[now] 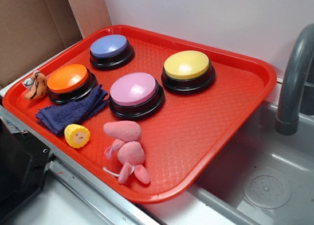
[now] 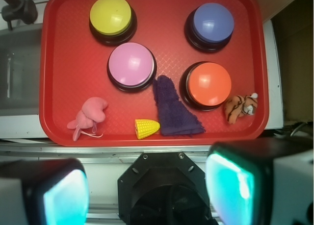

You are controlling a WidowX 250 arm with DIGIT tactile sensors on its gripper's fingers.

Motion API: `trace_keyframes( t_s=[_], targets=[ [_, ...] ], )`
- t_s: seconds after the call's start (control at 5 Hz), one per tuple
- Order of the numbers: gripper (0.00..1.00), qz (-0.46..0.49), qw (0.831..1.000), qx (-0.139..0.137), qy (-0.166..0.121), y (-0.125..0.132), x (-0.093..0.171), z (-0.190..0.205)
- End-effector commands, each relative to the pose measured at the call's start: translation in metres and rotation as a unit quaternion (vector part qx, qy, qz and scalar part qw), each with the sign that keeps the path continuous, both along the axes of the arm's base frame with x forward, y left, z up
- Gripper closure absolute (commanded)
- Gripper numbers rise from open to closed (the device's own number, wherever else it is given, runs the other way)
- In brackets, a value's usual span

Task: Push the purple button.

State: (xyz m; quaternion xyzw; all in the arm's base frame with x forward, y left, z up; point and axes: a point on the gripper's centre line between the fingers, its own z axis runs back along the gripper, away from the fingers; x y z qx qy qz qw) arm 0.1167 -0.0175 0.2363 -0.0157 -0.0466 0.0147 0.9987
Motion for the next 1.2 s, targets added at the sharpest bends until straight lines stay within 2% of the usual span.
trace_keyframes(
  t_s=[0.0, 0.2, 0.4, 0.6, 0.8, 1.0],
  targets=[
    [0.0, 0.0, 1.0, 0.0, 0.0, 0.0, 0.0, 0.0],
    [0.0, 0.045, 0.997, 0.055, 0.02, 0.007, 0.05, -0.01],
    [0.0, 0.071, 0.993, 0.09, -0.011, 0.026, 0.1, -0.033],
    [0.0, 0.086, 0.992, 0.092, -0.027, 0.044, 0.134, -0.054],
    [0.0, 0.132, 0.984, 0.111, -0.049, 0.075, 0.137, -0.068],
    [0.0, 0.21, 0.97, 0.082, -0.093, 0.108, 0.107, -0.078]
  ],
)
